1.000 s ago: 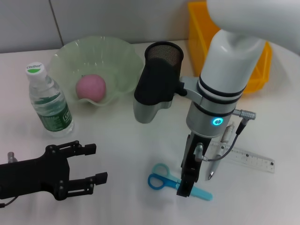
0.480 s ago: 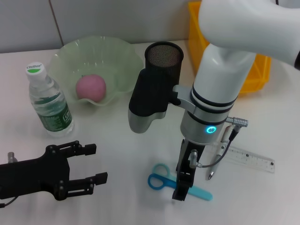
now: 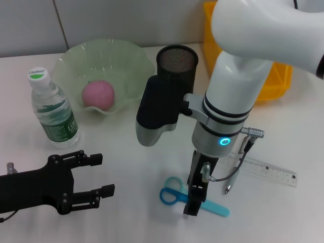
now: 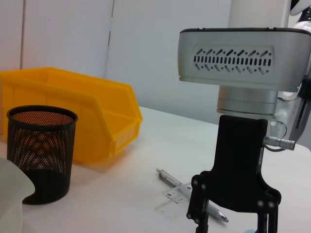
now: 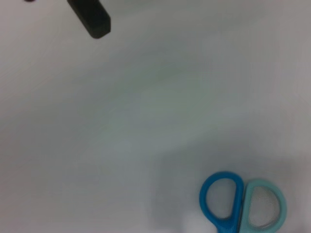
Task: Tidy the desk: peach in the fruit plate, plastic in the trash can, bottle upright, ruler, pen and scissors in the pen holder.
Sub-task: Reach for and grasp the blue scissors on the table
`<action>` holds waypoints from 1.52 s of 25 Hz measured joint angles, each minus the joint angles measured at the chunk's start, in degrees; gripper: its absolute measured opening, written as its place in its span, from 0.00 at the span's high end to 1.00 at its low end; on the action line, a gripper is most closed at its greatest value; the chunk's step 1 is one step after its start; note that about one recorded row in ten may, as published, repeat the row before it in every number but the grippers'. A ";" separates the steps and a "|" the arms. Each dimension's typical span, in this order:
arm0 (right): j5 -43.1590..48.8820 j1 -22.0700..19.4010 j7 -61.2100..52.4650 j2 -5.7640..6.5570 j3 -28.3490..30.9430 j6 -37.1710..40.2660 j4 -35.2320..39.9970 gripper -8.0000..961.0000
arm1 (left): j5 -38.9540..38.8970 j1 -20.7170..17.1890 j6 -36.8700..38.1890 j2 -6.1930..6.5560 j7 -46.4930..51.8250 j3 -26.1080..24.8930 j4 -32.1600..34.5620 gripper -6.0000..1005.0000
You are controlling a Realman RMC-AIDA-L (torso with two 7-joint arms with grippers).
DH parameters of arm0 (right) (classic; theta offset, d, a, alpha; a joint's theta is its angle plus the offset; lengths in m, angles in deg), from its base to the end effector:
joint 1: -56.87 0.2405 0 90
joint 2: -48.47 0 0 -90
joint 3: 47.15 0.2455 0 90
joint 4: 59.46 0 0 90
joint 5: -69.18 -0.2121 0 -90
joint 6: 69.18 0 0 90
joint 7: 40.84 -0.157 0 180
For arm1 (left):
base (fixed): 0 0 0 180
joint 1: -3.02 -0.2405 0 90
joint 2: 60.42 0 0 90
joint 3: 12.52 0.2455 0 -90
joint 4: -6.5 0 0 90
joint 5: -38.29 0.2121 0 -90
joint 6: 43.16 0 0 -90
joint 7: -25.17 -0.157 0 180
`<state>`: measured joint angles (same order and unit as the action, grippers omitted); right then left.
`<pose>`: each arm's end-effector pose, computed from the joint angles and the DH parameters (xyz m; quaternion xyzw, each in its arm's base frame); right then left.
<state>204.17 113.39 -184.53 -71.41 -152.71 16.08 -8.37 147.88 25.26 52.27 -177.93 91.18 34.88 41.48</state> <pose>0.1290 0.3257 -0.1121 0.9360 -0.1543 0.3164 0.0073 -0.2756 0.2761 -0.0154 -0.9531 -0.1499 -0.2477 0.0886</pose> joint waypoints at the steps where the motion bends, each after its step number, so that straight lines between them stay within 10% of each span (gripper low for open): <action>1: -0.02 0.01 0.00 0.00 -0.23 -0.18 -0.01 0.23 | 0.00 0.00 0.00 0.00 0.00 -0.01 0.00 0.22; 38: -0.61 -0.25 -1.47 0.00 -3.80 -1.33 1.62 0.58 | 0.00 0.29 -0.28 0.18 -0.70 -0.21 0.00 0.22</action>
<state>203.57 113.14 -186.00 -71.40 -156.51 14.75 -6.75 147.88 25.54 51.99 -177.76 90.47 34.67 41.48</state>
